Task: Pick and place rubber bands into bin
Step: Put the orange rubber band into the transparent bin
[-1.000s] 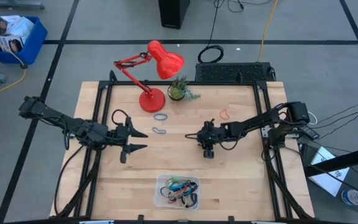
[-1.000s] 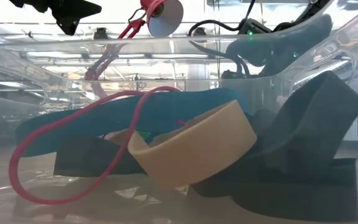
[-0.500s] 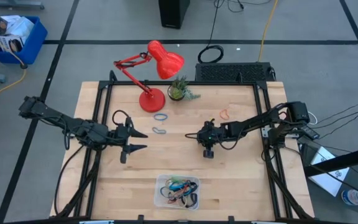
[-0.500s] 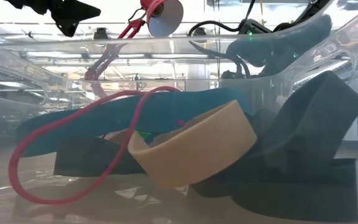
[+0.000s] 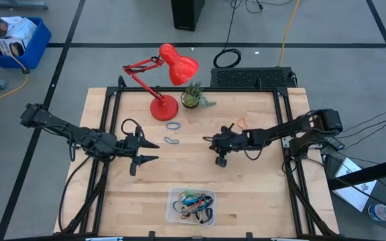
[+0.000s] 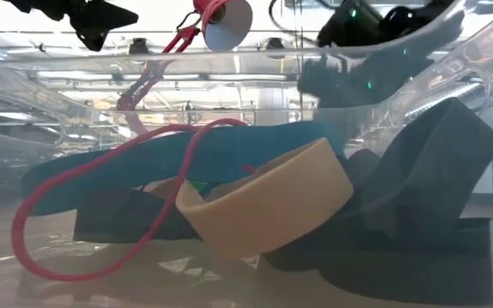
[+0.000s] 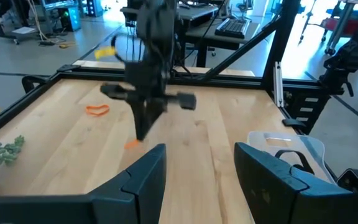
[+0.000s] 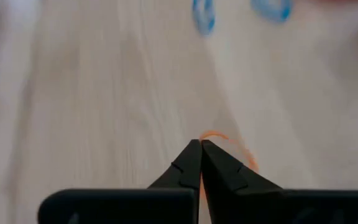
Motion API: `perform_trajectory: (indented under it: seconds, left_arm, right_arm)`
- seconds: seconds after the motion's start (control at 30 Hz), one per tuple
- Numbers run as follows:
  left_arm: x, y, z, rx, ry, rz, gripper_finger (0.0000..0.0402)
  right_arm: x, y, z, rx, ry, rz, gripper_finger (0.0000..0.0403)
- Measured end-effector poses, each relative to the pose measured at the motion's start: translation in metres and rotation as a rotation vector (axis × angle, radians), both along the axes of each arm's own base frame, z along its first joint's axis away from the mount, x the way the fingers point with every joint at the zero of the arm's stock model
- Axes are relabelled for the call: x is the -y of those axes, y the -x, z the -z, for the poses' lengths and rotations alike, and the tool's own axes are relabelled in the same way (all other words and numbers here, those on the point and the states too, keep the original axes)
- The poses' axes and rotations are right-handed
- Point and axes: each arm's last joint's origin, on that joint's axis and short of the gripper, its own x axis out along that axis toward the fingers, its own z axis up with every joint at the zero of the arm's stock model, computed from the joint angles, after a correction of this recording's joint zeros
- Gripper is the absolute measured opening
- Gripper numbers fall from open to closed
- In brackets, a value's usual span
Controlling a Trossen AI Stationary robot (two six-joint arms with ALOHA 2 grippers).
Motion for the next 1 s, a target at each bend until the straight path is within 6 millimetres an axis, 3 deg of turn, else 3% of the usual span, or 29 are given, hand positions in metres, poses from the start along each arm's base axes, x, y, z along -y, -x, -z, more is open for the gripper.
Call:
perform_trajectory:
  seconds: [0.37, 0.5, 0.63, 0.8, 1.0]
  left_arm:
    - [0.0, 0.0, 0.001, -0.012, -0.005, 0.0, 0.0196]
    - [0.0, 0.0, 0.001, -0.012, -0.011, 0.001, 0.0196]
    - [0.0, 0.0, 0.001, -0.011, -0.031, 0.006, 0.0195]
    - [0.0, 0.0, 0.001, -0.01, -0.033, 0.006, 0.0196]
    - [0.0, 0.0, 0.001, -0.01, -0.032, 0.006, 0.0196]
  right_arm:
    - [-0.008, 0.015, -0.1, 0.578, 0.023, -0.022, 0.0]
    - [-0.014, 0.024, -0.127, 0.753, 0.058, -0.061, 0.0]
    - [-0.02, 0.031, -0.143, 0.865, 0.059, -0.083, 0.0]
    - [-0.031, 0.033, -0.148, 0.917, 0.04, -0.124, 0.0]
    - [-0.047, 0.021, -0.156, 0.727, 0.061, -0.135, 0.0]
